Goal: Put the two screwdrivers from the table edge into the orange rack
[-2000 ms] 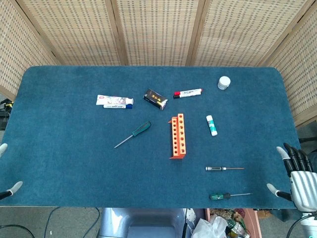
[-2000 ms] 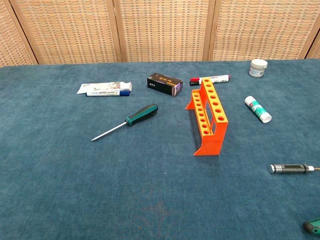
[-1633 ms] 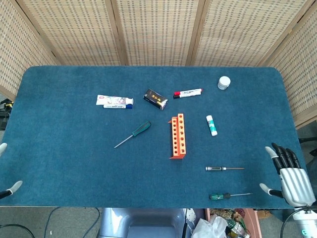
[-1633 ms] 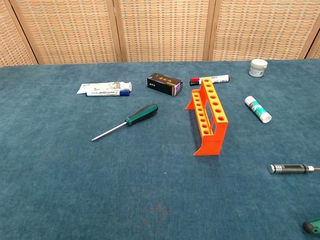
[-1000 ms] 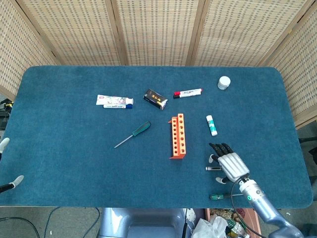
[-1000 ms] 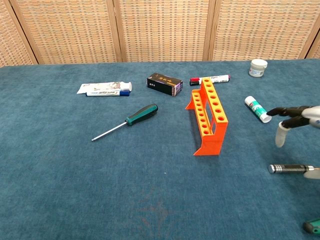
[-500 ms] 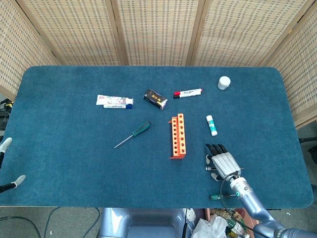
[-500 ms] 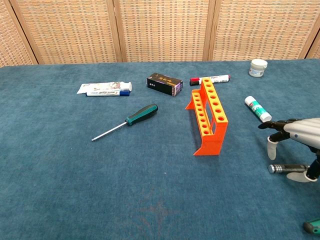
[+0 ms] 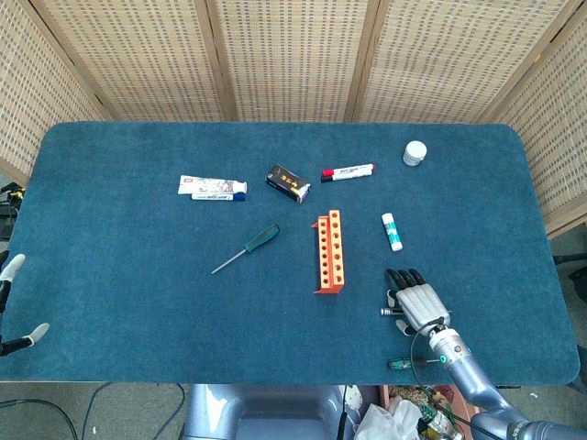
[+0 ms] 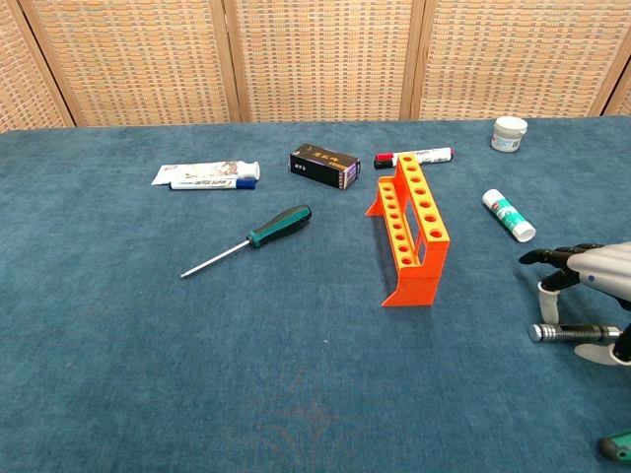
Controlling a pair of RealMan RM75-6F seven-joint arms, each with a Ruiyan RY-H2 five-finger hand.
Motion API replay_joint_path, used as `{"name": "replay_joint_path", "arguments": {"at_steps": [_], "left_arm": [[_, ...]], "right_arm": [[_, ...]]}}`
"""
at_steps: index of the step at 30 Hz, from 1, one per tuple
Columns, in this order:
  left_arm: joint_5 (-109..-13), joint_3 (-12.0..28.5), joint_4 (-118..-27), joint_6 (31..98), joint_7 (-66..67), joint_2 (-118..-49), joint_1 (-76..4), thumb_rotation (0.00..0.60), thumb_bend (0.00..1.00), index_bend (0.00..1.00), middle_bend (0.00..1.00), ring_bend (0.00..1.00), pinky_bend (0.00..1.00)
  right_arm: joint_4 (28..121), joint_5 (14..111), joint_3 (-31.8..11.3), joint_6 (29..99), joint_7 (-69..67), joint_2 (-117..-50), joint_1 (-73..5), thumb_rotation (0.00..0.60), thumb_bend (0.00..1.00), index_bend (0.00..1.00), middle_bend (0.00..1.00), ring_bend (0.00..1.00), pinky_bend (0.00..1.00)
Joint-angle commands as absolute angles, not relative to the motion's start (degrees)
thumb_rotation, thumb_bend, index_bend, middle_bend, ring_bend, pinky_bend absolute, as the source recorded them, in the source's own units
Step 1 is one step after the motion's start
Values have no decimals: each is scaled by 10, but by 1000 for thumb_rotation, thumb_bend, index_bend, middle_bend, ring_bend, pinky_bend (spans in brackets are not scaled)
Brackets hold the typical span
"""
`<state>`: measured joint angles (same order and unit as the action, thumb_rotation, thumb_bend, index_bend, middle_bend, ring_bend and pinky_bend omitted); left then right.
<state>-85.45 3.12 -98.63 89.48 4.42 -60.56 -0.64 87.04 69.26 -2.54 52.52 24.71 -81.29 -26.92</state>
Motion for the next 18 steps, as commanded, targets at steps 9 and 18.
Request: {"name": "replay_joint_path", "arguments": {"at_steps": [9, 18], "left_arm": [[-853, 32, -985, 896, 46, -607, -7, 600, 0, 0, 0, 0, 0], [-850, 33, -985, 896, 46, -608, -8, 600, 0, 0, 0, 0, 0]], "right_arm": [[848, 697, -20, 529, 245, -829, -277, 600, 356, 481, 0, 0, 0], [836, 724, -16, 553, 216, -837, -273, 600, 418, 569, 0, 0, 0]]}}
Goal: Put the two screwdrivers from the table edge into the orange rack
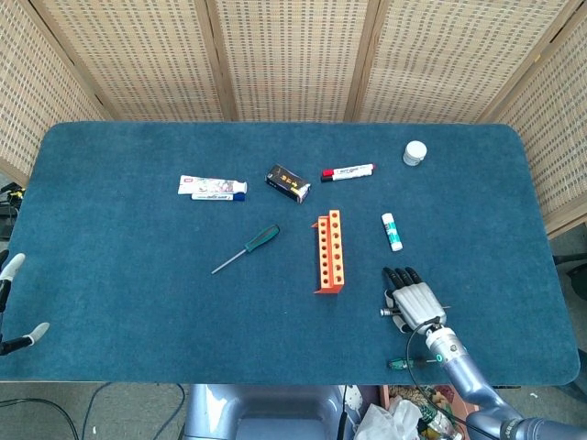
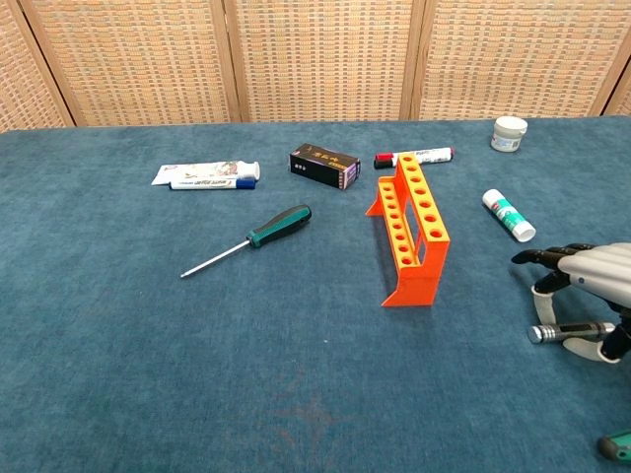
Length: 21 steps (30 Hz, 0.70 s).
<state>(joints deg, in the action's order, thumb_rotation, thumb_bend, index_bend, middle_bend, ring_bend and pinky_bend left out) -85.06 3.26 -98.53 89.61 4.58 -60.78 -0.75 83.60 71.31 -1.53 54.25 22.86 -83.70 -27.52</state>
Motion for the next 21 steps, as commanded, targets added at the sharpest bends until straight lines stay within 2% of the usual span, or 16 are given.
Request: {"name": "replay_joint_path", "arguments": {"at_steps": [1, 8, 15, 21], "left_arm": [[-850, 33, -985, 896, 46, -608, -8, 600, 0, 0, 0, 0, 0], [-848, 33, -985, 893, 44, -607, -9, 600, 0, 0, 0, 0, 0], [-838, 37, -985, 885, 35, -603, -13, 600, 0, 0, 0, 0, 0], [-836, 37, -986, 878, 33, -600, -16, 600, 0, 0, 0, 0, 0]], "right_arm": [[838, 731, -17, 561, 205, -835, -271, 600, 421, 574, 0, 0, 0], [884, 776, -45, 600, 66, -797, -264, 600, 423, 583, 2, 0, 0], [950, 815, -102, 649, -151, -733, -260, 600, 434, 588, 17, 0, 0], [986, 837, -135, 633, -348, -694, -282, 600, 434, 588, 17, 0, 0]]}}
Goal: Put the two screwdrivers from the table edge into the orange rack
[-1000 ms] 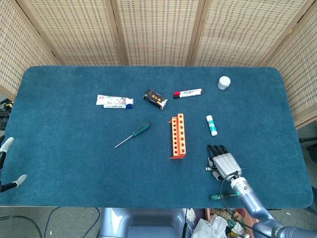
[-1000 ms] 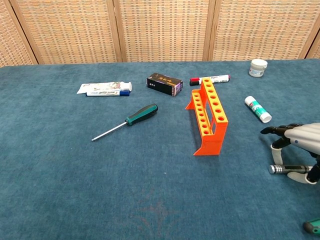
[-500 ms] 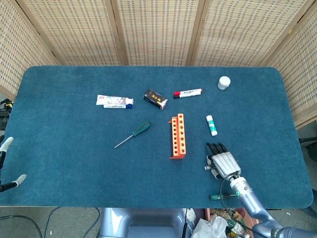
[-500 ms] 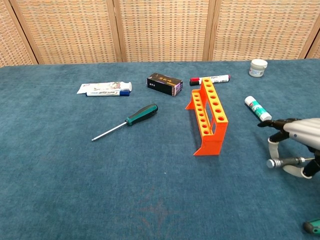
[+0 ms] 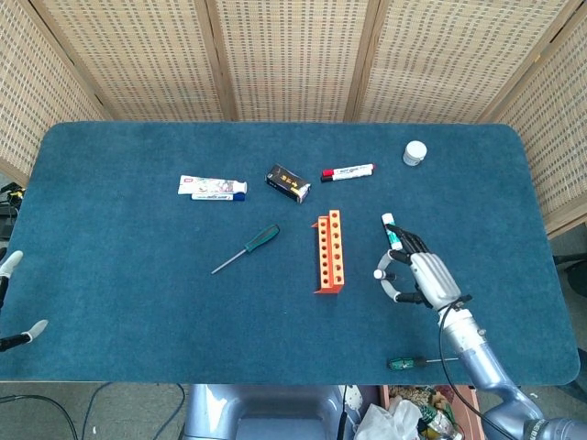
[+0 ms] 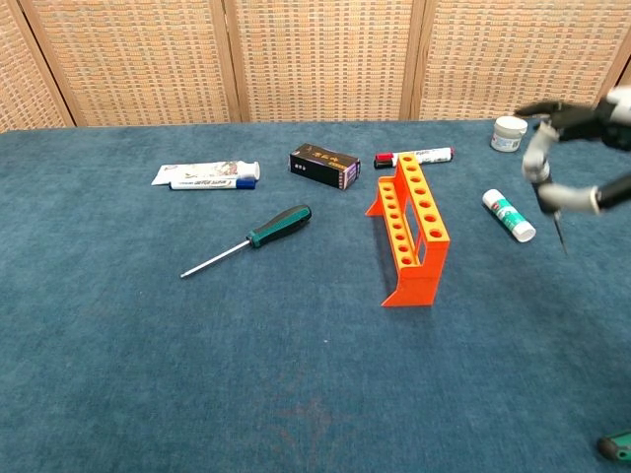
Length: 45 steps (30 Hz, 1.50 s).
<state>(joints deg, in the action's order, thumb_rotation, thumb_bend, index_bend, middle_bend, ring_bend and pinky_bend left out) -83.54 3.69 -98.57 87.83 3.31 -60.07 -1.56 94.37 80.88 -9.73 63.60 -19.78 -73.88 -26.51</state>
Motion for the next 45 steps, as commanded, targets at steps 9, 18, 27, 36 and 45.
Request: {"name": "replay_joint_path", "arguments": {"at_steps": [9, 18, 27, 36, 45], "left_arm": [[-838, 38, -993, 880, 39, -599, -19, 600, 0, 0, 0, 0, 0], [-836, 45, -1005, 879, 45, -595, -25, 600, 0, 0, 0, 0, 0], [-828, 48, -1000, 862, 49, -598, -37, 600, 0, 0, 0, 0, 0], [-826, 48, -1000, 860, 51, -599, -39, 600, 0, 0, 0, 0, 0], [-826, 46, -998, 859, 51, -600, -41, 600, 0, 0, 0, 0, 0]], "right_arm": [[995, 837, -155, 581, -515, -692, -328, 600, 434, 593, 21, 0, 0], [983, 827, -172, 565, -606, -702, -355, 600, 441, 599, 36, 0, 0], [958, 834, -143, 562, -626, -718, -353, 600, 442, 600, 37, 0, 0], [935, 839, -132, 580, -637, -745, -350, 600, 443, 605, 37, 0, 0], [923, 834, -126, 585, -630, -752, -350, 600, 442, 605, 38, 0, 0]]}}
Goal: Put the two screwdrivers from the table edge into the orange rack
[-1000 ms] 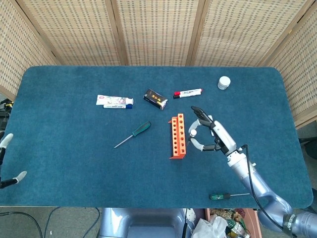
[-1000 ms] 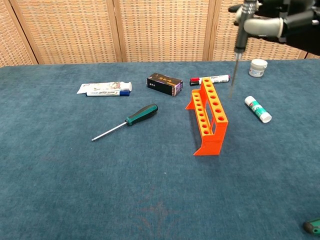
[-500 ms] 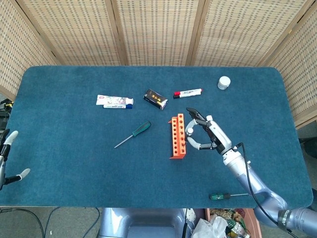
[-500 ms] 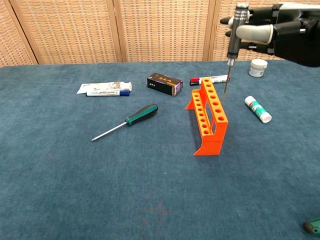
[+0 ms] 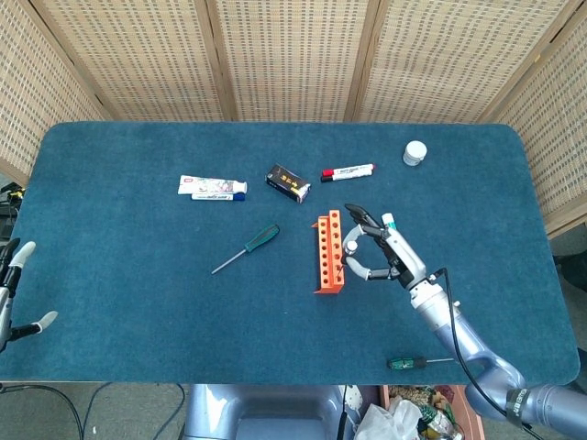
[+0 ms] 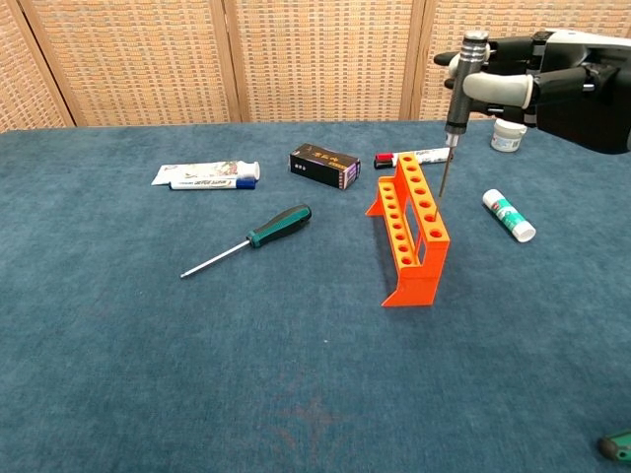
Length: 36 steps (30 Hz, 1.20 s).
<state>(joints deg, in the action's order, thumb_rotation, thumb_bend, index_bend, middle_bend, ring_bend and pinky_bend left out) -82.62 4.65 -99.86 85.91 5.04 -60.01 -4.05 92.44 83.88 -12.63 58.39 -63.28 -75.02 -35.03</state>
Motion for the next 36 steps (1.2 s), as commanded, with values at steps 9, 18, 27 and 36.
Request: {"name": "replay_joint_path", "arguments": {"at_steps": [9, 18, 27, 36], "left_arm": [[-825, 45, -999, 857, 52, -601, -42, 600, 0, 0, 0, 0, 0], [-825, 44, -999, 858, 54, -602, -43, 600, 0, 0, 0, 0, 0], [-824, 43, -999, 858, 55, -602, -43, 600, 0, 0, 0, 0, 0], [-823, 43, -998, 857, 54, -602, -44, 600, 0, 0, 0, 0, 0]], "right_arm": [[920, 835, -121, 588, -621, -757, -349, 600, 442, 605, 38, 0, 0], [911, 835, -116, 591, -622, -760, -347, 600, 442, 605, 38, 0, 0], [904, 842, -109, 593, -626, -767, -348, 600, 443, 605, 38, 0, 0], [880, 855, -96, 598, -623, -781, -348, 600, 443, 611, 38, 0, 0]]}}
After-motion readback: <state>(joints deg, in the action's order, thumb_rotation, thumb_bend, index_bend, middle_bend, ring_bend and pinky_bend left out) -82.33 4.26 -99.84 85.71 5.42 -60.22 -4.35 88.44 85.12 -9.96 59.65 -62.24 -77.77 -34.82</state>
